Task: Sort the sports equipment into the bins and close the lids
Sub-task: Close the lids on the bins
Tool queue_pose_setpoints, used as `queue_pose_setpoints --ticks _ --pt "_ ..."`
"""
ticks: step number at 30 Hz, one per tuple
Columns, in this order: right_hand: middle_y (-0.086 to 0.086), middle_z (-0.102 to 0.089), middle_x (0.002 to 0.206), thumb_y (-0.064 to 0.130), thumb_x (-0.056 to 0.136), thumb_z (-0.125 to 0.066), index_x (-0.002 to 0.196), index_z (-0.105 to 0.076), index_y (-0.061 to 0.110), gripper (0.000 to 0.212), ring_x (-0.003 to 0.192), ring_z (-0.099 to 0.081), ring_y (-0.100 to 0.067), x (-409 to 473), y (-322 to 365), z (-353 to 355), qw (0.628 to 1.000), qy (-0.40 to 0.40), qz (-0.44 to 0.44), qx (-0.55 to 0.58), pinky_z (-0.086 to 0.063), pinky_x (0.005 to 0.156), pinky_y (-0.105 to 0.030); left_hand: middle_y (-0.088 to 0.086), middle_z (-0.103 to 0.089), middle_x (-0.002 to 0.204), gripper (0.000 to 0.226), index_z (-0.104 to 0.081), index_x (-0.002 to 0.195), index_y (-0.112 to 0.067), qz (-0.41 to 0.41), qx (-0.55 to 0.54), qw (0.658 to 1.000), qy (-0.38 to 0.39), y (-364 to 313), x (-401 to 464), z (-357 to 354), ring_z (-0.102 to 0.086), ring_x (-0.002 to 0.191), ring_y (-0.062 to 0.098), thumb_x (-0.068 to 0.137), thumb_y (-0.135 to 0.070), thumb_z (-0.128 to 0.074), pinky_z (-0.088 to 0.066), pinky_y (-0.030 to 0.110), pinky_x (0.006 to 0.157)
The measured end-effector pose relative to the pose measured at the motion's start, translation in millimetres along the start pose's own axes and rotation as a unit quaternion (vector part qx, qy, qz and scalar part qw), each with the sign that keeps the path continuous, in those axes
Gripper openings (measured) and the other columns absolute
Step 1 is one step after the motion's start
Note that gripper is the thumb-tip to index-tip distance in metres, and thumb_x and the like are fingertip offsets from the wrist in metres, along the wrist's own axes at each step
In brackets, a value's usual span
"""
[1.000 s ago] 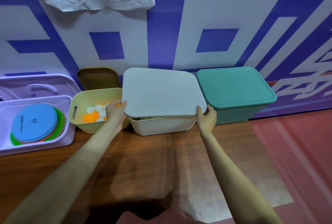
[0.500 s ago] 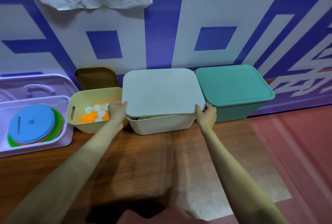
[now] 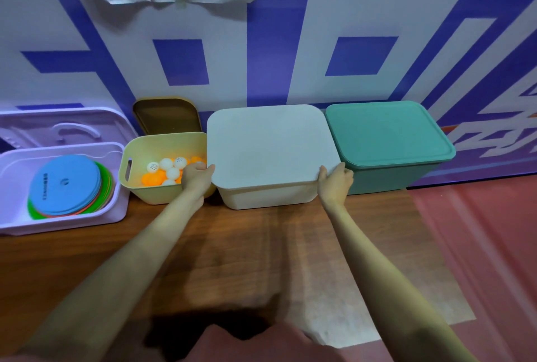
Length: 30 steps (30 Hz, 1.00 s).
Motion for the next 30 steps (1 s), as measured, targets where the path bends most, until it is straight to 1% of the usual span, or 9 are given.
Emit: queue_pose_setpoints --ticks 3,5,7,10,14,18,24,27,30 --pt "-0.027 -0.037 0.137 0.019 0.094 -0.052 0.133 -0.042 -0.001 0.045 0.126 -0.036 -0.040 -16 16 -4 0.993 -0.047 0.051 -0.099 -0.036 0.101 -0.048 0.004 -0.059 0.097 0.009 -0.058 0.095 -0.010 -0.014 0.001 1.000 0.002 4 0 3 -0.057 0.097 0.025 0.090 -0.018 -0.061 -0.051 0.037 0.089" --pt "-0.027 -0.035 0.142 0.017 0.094 -0.053 0.136 -0.044 0.005 0.045 0.132 -0.033 -0.040 -27 36 -15 0.979 -0.041 0.140 -0.141 -0.030 0.106 -0.050 0.004 -0.058 0.105 0.028 -0.057 0.116 -0.011 -0.043 0.022 0.999 0.006 -1 2 4 -0.057 0.099 0.022 0.090 -0.019 -0.061 -0.049 0.033 0.088" --pt "-0.026 -0.032 0.147 0.020 0.097 -0.045 0.140 -0.041 0.009 0.044 0.137 -0.028 -0.039 -36 57 -36 0.960 0.015 0.226 -0.166 -0.023 0.109 -0.050 0.004 -0.056 0.103 0.034 -0.056 0.122 -0.012 -0.073 0.045 0.996 0.004 -13 3 6 -0.054 0.095 0.019 0.090 -0.019 -0.062 -0.044 0.029 0.083" --pt "-0.020 -0.021 0.153 0.034 0.102 -0.026 0.147 -0.029 0.016 0.049 0.143 -0.015 -0.037 -45 79 -66 0.929 0.111 0.283 -0.209 -0.014 0.113 -0.050 0.009 -0.063 0.110 0.038 -0.057 0.123 -0.010 -0.089 0.057 0.994 0.006 -29 16 3 -0.058 0.102 0.024 0.087 -0.018 -0.065 -0.044 0.029 0.082" --pt "-0.017 -0.020 0.155 0.049 0.094 -0.005 0.148 -0.027 0.020 0.065 0.142 -0.015 -0.040 -45 107 -85 0.902 0.142 0.326 -0.246 -0.017 0.111 -0.053 0.011 -0.064 0.116 0.039 -0.058 0.126 -0.010 -0.111 0.063 0.991 0.027 -51 43 -5 -0.059 0.108 0.026 0.088 -0.015 -0.065 -0.044 0.029 0.085" --pt "-0.014 -0.010 0.158 0.042 0.101 -0.022 0.150 -0.018 0.025 0.052 0.144 -0.008 -0.037 -28 123 -105 0.888 0.161 0.329 -0.279 -0.013 0.112 -0.049 0.012 -0.066 0.114 0.036 -0.061 0.121 -0.005 -0.123 0.075 0.989 0.019 -71 76 -12 -0.059 0.109 0.026 0.087 -0.015 -0.066 -0.044 0.028 0.088" --pt "-0.015 -0.017 0.156 0.040 0.101 -0.026 0.149 -0.026 0.023 0.051 0.144 -0.012 -0.037 -18 130 -111 0.901 0.119 0.332 -0.252 -0.015 0.112 -0.049 0.011 -0.068 0.110 0.029 -0.067 0.111 -0.004 -0.142 0.057 0.988 0.007 -81 111 -24 -0.061 0.104 0.026 0.086 -0.017 -0.069 -0.050 0.032 0.091" --pt "-0.013 -0.018 0.157 0.046 0.096 -0.022 0.148 -0.028 0.023 0.057 0.144 -0.012 -0.034 -18 129 -109 0.910 0.118 0.319 -0.236 -0.014 0.114 -0.047 0.010 -0.069 0.106 0.026 -0.068 0.109 -0.006 -0.159 0.057 0.985 0.017 -80 120 -29 -0.062 0.099 0.024 0.086 -0.017 -0.068 -0.050 0.033 0.090" --pt "-0.009 -0.015 0.158 0.059 0.091 -0.030 0.149 -0.025 0.027 0.067 0.146 -0.008 -0.029 -30 135 -104 0.902 0.161 0.348 -0.197 -0.008 0.116 -0.044 0.007 -0.065 0.103 0.018 -0.066 0.107 -0.012 -0.210 0.066 0.973 0.075 -90 125 -39 -0.056 0.092 0.017 0.089 -0.014 -0.063 -0.048 0.033 0.089"
Point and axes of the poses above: each hand's wrist, its own x-axis towards the middle knuckle, its own z-axis out of the back of the hand, y = z × x, the point moved 8 cm from there along x, towards the middle knuckle
